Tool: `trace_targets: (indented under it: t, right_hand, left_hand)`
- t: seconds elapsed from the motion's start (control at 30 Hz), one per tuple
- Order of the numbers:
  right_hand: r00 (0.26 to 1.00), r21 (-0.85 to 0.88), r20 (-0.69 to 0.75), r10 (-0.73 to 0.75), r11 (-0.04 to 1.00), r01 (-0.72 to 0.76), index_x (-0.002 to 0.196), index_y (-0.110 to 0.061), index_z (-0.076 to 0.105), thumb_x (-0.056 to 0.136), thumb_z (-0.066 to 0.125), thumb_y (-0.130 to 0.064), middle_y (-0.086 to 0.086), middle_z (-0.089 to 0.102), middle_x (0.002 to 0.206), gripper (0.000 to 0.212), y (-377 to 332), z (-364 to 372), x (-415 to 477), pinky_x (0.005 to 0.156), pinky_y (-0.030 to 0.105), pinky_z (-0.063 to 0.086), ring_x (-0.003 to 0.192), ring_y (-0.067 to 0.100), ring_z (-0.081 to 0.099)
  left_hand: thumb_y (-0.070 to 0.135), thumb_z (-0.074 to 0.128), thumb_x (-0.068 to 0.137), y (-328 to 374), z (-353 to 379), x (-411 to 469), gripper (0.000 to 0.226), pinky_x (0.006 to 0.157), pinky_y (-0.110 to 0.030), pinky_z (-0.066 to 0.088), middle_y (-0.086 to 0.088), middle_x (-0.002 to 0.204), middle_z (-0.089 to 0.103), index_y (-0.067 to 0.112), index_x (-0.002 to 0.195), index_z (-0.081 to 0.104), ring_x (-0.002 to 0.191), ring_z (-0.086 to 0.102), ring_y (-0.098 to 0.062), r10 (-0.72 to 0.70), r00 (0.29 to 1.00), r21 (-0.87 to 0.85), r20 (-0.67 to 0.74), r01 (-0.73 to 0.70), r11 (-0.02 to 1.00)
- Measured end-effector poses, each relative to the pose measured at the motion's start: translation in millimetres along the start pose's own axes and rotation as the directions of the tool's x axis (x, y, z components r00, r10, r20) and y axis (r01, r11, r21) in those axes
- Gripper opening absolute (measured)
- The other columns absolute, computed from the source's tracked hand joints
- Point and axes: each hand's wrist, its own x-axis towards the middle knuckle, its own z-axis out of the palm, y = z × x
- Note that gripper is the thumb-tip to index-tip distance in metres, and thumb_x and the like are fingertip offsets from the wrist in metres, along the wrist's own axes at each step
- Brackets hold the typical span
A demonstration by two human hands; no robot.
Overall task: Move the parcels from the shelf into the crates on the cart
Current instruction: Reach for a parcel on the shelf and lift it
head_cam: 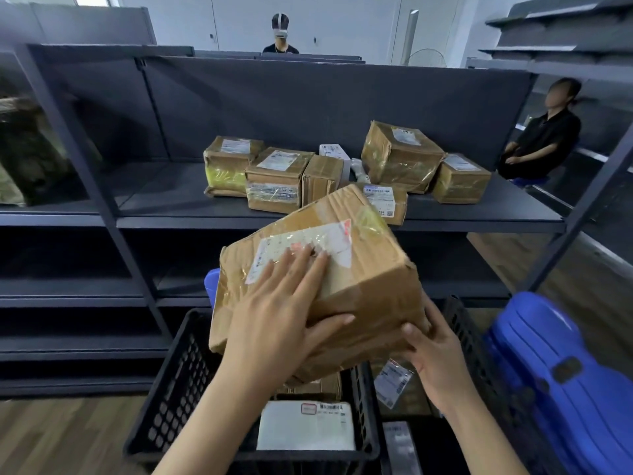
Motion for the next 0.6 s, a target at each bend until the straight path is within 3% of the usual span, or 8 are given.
trace_targets:
  t: [0.1, 0.2, 0.27, 0.3, 0.33, 0.4, 0.47, 0.6]
  right_hand:
    - [0.999, 0.068, -0.029, 0.017, 0.998, -0.015, 0.135, -0.021, 0.052, 0.049, 0.094, -0.034, 0.005, 0.072, 0.11, 0.097, 13.3, -6.9, 0.2, 0.067, 0.035, 0.06, 0.098, 0.026, 0.07]
    - [0.999, 0.122, -0.038, 0.027, 0.992, -0.022, 0.129, -0.022, 0.056, 0.035, 0.096, -0.046, 0.006, 0.071, 0.109, 0.105, 23.2, -14.5, 1.4, 0.07, 0.036, 0.061, 0.098, 0.025, 0.069]
    - [1.0, 0.149, -0.025, 0.016, 0.989, -0.012, 0.12, -0.026, 0.062, 0.034, 0.096, -0.05, 0.005, 0.071, 0.104, 0.095, 26.3, -19.9, 3.6, 0.068, 0.035, 0.061, 0.094, 0.022, 0.07]
    - [1.0, 0.16, -0.007, 0.006, 0.987, -0.005, 0.114, -0.027, 0.065, 0.036, 0.095, -0.051, 0.005, 0.072, 0.101, 0.087, 25.7, -22.5, 4.0, 0.067, 0.035, 0.061, 0.091, 0.022, 0.071]
    - [1.0, 0.171, 0.012, -0.001, 0.985, -0.001, 0.11, -0.027, 0.068, 0.039, 0.094, -0.051, 0.005, 0.073, 0.099, 0.08, 24.6, -25.7, 4.8, 0.066, 0.036, 0.061, 0.09, 0.021, 0.071]
    - [0.999, 0.19, 0.033, -0.009, 0.982, 0.002, 0.113, -0.021, 0.066, 0.044, 0.093, -0.051, 0.007, 0.072, 0.099, 0.08, 21.7, -31.2, 7.4, 0.067, 0.039, 0.06, 0.091, 0.023, 0.071]
    - [0.998, 0.187, 0.058, -0.016, 0.982, 0.005, 0.12, -0.011, 0.056, 0.045, 0.093, -0.05, 0.009, 0.072, 0.099, 0.092, 17.2, -33.5, 10.0, 0.069, 0.039, 0.06, 0.092, 0.024, 0.07]
    - [0.996, 0.179, 0.087, -0.022, 0.984, 0.006, 0.112, -0.012, 0.062, 0.041, 0.093, -0.049, 0.003, 0.072, 0.084, 0.086, 14.6, -34.6, 15.3, 0.068, 0.037, 0.06, 0.081, 0.019, 0.071]
  left_hand:
    - [0.062, 0.06, 0.077, 10.6, -4.6, 5.1, 0.074, 0.102, -0.049, 0.043, -0.006, 0.136, 0.056, 0.012, 0.132, 0.06, 0.128, 0.051, -0.028, 0.009, 0.998, -0.086, 0.054, -0.004, 0.996]
    - [0.076, 0.053, 0.073, 10.6, -17.7, 5.2, 0.073, 0.111, -0.034, 0.026, 0.034, 0.135, 0.04, 0.038, 0.136, 0.051, 0.132, 0.03, 0.009, -0.121, 0.987, -0.352, 0.102, 0.15, 0.924]
    - [0.08, 0.051, 0.071, -2.8, -28.9, 5.5, 0.069, 0.103, -0.023, 0.04, 0.053, 0.122, 0.038, 0.05, 0.133, 0.048, 0.12, 0.041, 0.02, -0.253, 0.958, -0.538, 0.132, 0.284, 0.794]
    - [0.077, 0.053, 0.072, -13.2, -34.0, 7.3, 0.065, 0.09, -0.014, 0.049, 0.052, 0.12, 0.044, 0.051, 0.131, 0.049, 0.11, 0.051, 0.021, -0.327, 0.937, -0.606, 0.121, 0.331, 0.724]
    - [0.073, 0.057, 0.073, -25.5, -37.6, 10.0, 0.063, 0.083, -0.006, 0.048, 0.045, 0.122, 0.051, 0.048, 0.13, 0.052, 0.106, 0.054, 0.019, -0.405, 0.909, -0.655, 0.101, 0.367, 0.661]
    - [0.065, 0.064, 0.073, -51.2, -40.2, 17.2, 0.065, 0.094, -0.013, 0.043, 0.028, 0.131, 0.055, 0.042, 0.133, 0.052, 0.118, 0.05, 0.012, -0.545, 0.827, -0.674, 0.137, 0.481, 0.561]
    - [0.061, 0.065, 0.072, -68.5, -37.8, 18.3, 0.072, 0.098, -0.022, 0.037, 0.02, 0.137, 0.052, 0.036, 0.138, 0.048, 0.126, 0.046, 0.002, -0.615, 0.729, -0.638, 0.3, 0.633, 0.439]
    - [0.056, 0.063, 0.08, -72.7, -22.1, 8.4, 0.048, 0.076, -0.032, 0.053, -0.008, 0.115, 0.071, 0.022, 0.114, 0.068, 0.098, 0.069, -0.018, -0.426, 0.582, -0.653, 0.693, 0.757, -0.029]
